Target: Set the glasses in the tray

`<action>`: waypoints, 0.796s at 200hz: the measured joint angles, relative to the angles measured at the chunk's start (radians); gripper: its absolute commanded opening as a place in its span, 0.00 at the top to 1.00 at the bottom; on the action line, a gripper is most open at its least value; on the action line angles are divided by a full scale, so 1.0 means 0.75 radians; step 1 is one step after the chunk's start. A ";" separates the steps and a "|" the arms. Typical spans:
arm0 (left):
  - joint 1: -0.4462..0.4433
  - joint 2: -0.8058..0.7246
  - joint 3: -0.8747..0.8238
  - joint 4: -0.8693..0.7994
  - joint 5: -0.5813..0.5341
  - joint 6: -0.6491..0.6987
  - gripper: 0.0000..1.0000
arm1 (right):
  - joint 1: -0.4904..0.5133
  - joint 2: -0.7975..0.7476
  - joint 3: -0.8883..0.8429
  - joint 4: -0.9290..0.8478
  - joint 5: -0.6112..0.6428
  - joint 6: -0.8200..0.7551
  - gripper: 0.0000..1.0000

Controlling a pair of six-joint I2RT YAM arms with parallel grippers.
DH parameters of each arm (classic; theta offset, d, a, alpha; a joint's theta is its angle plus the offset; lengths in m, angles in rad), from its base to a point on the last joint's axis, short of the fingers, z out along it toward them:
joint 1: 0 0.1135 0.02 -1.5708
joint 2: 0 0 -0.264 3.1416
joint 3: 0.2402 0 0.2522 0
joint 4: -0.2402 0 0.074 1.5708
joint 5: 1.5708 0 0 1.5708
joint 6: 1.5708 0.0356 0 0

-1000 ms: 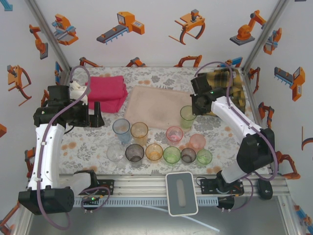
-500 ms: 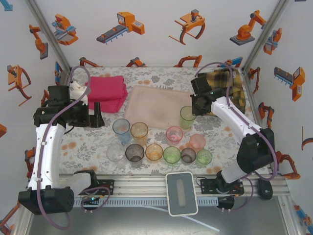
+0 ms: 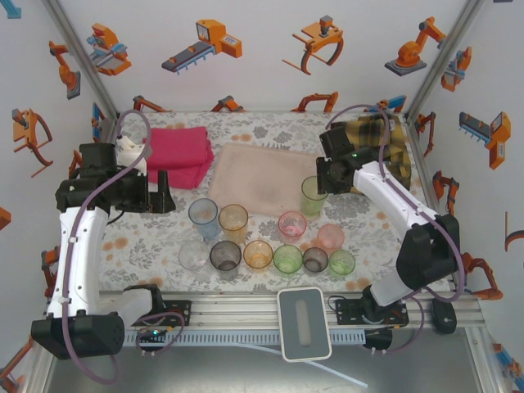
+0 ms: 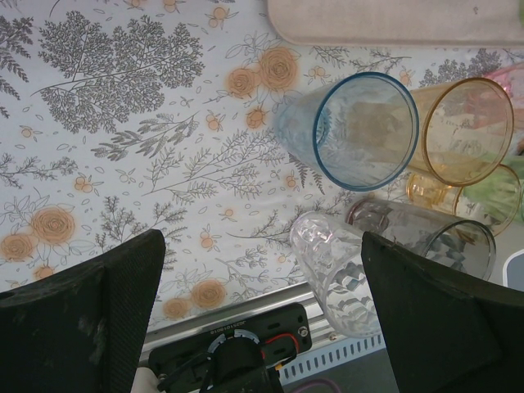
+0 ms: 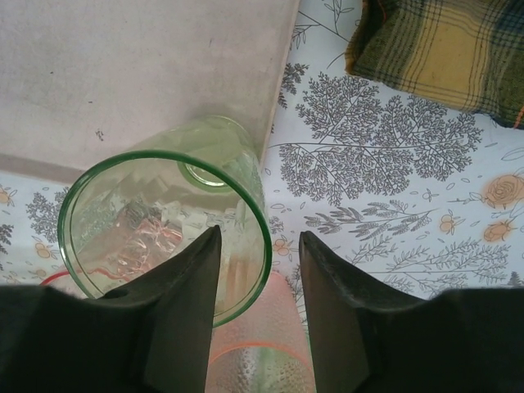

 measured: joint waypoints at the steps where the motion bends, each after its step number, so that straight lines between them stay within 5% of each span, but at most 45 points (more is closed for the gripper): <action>1: 0.000 0.000 0.000 0.000 0.001 0.000 0.03 | 0.000 0.000 0.001 -0.001 0.001 -0.001 0.55; 126: 0.002 0.000 0.000 -0.011 -0.002 0.002 0.03 | 0.000 -0.092 0.364 -0.210 0.031 -0.054 0.54; 159: 0.003 0.000 0.000 -0.016 -0.002 0.002 0.03 | 0.106 -0.111 0.503 -0.231 0.016 -0.048 0.54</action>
